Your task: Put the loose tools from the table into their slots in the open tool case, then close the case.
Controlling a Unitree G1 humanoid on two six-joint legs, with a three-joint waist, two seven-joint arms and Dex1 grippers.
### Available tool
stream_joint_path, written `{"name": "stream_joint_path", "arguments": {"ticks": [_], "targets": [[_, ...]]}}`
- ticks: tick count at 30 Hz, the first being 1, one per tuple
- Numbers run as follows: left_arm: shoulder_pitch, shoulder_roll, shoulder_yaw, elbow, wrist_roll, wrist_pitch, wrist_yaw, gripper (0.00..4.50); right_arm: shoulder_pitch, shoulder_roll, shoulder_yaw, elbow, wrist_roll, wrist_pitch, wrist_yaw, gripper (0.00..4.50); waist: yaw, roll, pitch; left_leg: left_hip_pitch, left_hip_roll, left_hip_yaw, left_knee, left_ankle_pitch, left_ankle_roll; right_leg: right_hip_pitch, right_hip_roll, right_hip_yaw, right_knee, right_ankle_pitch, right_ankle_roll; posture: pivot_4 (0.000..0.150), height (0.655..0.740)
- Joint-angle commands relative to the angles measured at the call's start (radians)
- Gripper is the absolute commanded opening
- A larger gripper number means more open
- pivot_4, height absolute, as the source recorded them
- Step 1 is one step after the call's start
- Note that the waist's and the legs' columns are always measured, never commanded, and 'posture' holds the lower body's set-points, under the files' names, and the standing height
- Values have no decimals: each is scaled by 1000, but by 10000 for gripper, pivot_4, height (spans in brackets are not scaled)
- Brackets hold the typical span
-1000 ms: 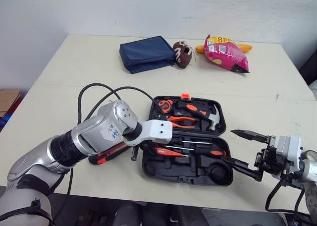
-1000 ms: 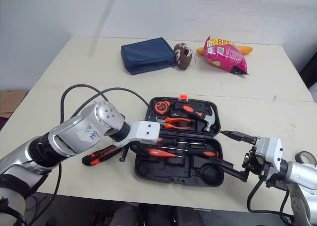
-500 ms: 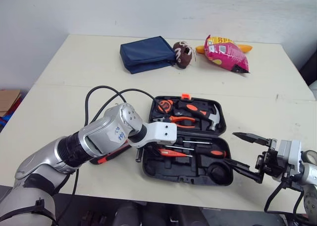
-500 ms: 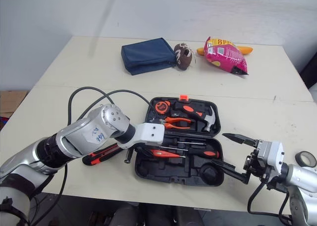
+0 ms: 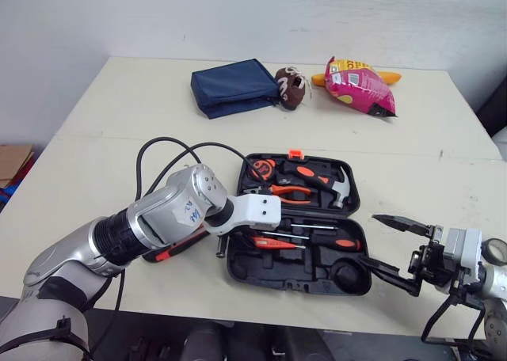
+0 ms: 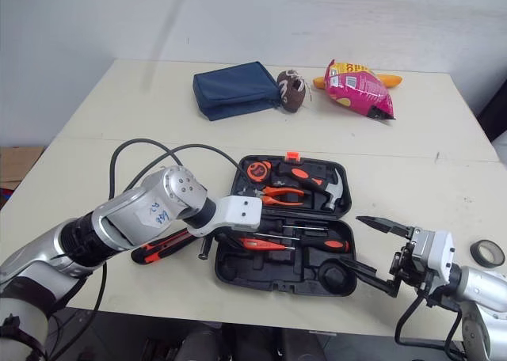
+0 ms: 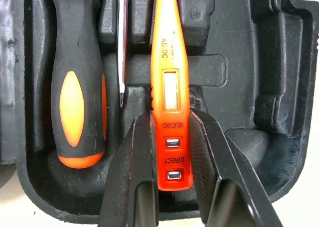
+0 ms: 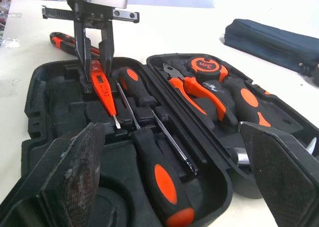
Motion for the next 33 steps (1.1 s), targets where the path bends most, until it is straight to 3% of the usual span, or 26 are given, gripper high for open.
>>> {"name": "stream_joint_path", "arguments": {"ticks": [1,2,4,5,8,15,21,24,28,29,33], "targets": [[20,37,-29,1,35,-28,-2,2632,6,-5,-19,-45,27,6,-10,45000,0,0,0,0,0,0,0,0,0,0,0,0,0,0,0,1500,7400],[21,47,-32,-4,40,-47,-8,2632,5,-6,-19,-48,27,9,-12,45000,0,0,0,0,0,0,0,0,0,0,0,0,0,0,0,1500,7400],[27,51,-25,-10,40,-64,-9,13110,3,-9,-17,-55,27,17,-17,45000,-1,0,0,0,0,0,0,0,0,0,0,0,0,0,0,1500,7400],[31,44,-15,-12,35,-65,-4,15538,0,-10,-15,-59,27,22,-20,45000,-1,0,0,0,0,0,0,0,0,0,0,0,0,0,0,1500,7400],[32,28,17,-35,13,-47,-2,28886,-9,-14,-7,-69,30,43,-25,45000,0,0,0,0,0,0,0,0,0,0,0,0,0,0,0,1500,7400],[-20,71,99,-147,-102,51,-88,28886,-33,-29,0,-62,34,77,-10,45000,3,0,0,-2,0,0,0,0,0,-1,0,0,-1,0,0,1500,7400],[59,82,273,-114,-179,-33,-71,28886,-47,-24,9,-56,26,86,-9,45000,2,0,0,-1,0,0,0,0,0,0,0,0,0,0,0,1500,7400],[152,53,359,-60,-176,-148,-22,20341,-54,-22,12,-51,23,85,-12,45000,2,0,0,-1,0,0,0,0,1,0,-1,0,-1,0,0,1500,7400],[326,-50,481,15,-213,-439,1,2913,-62,-21,14,-49,18,84,-27,45000,3,0,1,-1,0,0,1,-1,1,-1,-1,0,-1,0,0,1500,7400],[358,-79,498,33,-219,-498,3,393,-64,-21,16,-48,17,84,-29,45000,3,0,0,-2,0,-1,1,-1,1,-1,-1,-1,-1,0,0,1500,7400],[462,-104,449,76,-136,-716,-17,393,-70,-25,18,-70,19,99,-53,45000,3,-1,1,-2,0,-1,1,-2,2,0,-1,-1,-2,0,1,1500,7400]]}}
